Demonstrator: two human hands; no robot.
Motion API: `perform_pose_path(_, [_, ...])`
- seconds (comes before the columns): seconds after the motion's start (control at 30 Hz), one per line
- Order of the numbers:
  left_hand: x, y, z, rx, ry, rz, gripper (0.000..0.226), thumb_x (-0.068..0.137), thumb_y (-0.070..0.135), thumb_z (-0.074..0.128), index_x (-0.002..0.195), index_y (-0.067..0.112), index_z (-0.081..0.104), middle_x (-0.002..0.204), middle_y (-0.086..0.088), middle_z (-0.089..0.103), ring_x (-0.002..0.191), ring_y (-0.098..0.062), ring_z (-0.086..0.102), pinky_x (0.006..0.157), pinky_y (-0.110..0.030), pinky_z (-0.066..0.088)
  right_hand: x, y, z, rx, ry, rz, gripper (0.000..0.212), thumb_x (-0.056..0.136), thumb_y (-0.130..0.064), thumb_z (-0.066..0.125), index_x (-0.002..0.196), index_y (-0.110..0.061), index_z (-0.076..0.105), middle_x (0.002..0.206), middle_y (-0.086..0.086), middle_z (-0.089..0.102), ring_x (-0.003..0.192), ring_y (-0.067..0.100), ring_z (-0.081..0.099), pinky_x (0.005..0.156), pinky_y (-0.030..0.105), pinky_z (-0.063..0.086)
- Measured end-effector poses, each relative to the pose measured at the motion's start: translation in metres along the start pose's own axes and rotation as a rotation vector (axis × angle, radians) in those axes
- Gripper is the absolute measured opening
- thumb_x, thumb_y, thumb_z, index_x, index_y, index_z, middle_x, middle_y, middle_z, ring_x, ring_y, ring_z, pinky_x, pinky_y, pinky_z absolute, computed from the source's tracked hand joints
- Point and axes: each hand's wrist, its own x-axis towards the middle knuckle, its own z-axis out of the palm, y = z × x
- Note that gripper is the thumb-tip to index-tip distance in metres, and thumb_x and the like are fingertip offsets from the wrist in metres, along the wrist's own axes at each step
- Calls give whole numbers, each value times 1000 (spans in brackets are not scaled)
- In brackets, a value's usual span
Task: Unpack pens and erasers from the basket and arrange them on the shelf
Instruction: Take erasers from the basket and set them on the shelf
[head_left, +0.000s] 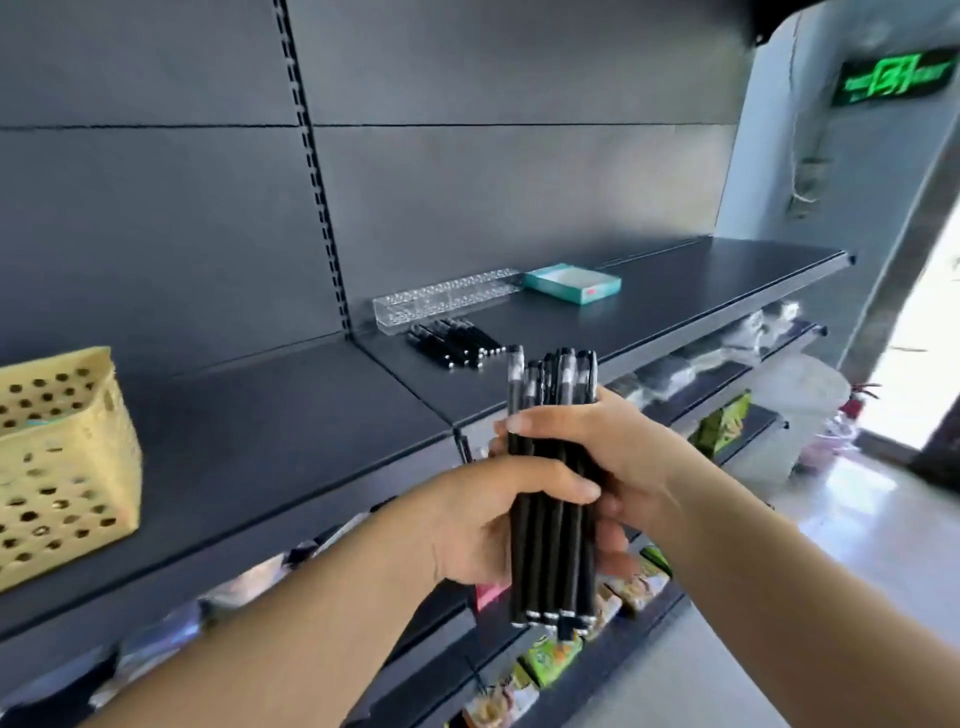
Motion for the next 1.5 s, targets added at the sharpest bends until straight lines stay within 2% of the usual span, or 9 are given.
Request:
perform_pose_path(0.23, [58,7,-3,-58,153,83,9,65,20,70,60,12,70,62,-7,64,57,-20,64,53,-32,56,55,-6,-55,171,37,-20,7,79,2,61,82,-2,56,67,11,60,52,13,63,50,24,53])
perform_pose_path(0.37, [93,34,-28,-127,161,202,22,73,15,70,51,16,66,55,-2,53,45,-12,52,43,-22,46,110,-10,-74,200,-11,-1,4,79,-5,62,81,-3,58,65,9,63,55,14,63,52,24,53])
perform_pose_path(0.53, [131,76,-75,-221,203,259,8,69,10,59,62,12,58,52,0,48,42,-9,48,42,-20,44,181,-21,-94,143,-302,200,40,61,-26,62,95,-7,65,88,4,71,80,14,68,71,25,57])
perform_pose_path(0.63, [150,91,-94,-236,253,273,14,74,11,69,73,9,55,55,-3,53,45,-12,54,43,-22,47,221,-20,-103,169,-323,195,21,59,-15,63,78,-8,65,76,5,70,72,15,68,67,27,58])
perform_pose_path(0.73, [174,107,-107,-197,384,261,24,64,17,64,83,4,60,65,-11,66,57,-20,66,53,-32,57,259,-16,-112,154,-273,236,1,73,-6,61,72,-6,61,62,3,66,56,11,66,53,23,55])
perform_pose_path(0.83, [188,118,-119,-48,561,201,26,78,26,61,92,5,60,78,-13,69,70,-22,68,68,-34,57,294,-11,-126,152,-268,307,15,84,-9,56,70,-7,60,59,1,65,52,9,64,53,21,55])
perform_pose_path(1.07, [174,125,-169,752,1362,298,15,87,42,52,86,32,61,88,19,66,86,3,59,74,-17,46,368,5,-154,-214,-225,373,6,79,-1,64,80,-1,57,52,9,65,49,17,64,54,29,56])
perform_pose_path(1.27, [188,114,-212,878,1406,94,43,91,42,46,133,30,45,145,13,35,138,-5,21,109,-28,20,407,25,-146,-479,-139,252,28,67,-15,75,86,0,60,77,14,66,74,28,63,79,39,53])
perform_pose_path(1.5, [196,104,-225,840,1277,-18,59,88,49,47,142,38,26,154,17,6,140,0,-2,114,-33,8,429,33,-136,-622,-172,140,52,68,-24,73,110,-2,53,93,7,62,83,21,61,80,37,51])
